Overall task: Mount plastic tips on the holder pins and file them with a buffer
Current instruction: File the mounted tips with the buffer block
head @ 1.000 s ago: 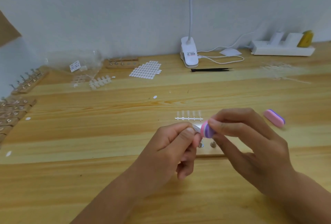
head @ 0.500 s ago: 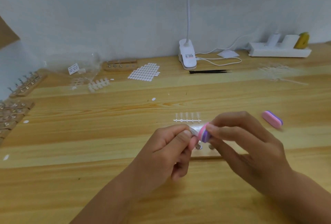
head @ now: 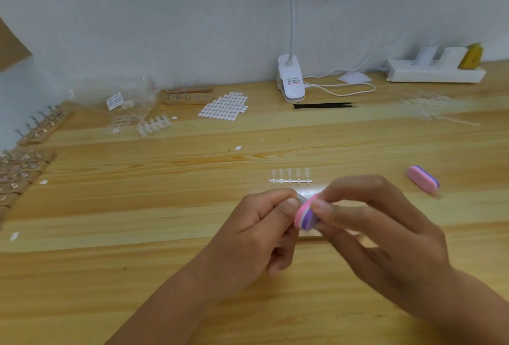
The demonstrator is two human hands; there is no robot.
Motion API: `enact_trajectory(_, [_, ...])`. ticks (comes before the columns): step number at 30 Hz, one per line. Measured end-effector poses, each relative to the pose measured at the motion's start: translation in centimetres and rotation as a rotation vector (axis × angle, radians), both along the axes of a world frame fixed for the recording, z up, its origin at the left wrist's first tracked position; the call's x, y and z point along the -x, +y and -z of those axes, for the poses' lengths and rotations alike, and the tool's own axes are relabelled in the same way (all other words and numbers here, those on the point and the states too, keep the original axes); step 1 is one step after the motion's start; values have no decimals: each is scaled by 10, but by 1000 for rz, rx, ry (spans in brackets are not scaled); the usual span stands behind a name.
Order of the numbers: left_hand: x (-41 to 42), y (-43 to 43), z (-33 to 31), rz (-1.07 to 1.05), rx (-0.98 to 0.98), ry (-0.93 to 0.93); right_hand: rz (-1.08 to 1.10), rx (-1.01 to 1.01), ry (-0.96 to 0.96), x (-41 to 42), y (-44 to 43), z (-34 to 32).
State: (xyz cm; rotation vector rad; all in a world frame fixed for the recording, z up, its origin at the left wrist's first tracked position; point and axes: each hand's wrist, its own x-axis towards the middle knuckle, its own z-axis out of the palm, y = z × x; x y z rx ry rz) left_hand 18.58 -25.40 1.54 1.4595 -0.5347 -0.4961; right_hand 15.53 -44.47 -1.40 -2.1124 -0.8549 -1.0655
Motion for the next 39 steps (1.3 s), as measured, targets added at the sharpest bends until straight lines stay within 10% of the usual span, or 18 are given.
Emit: enact_trajectory(39, [3,-6,20,-42,-104,-284,195,53,27,-13,-14,-4])
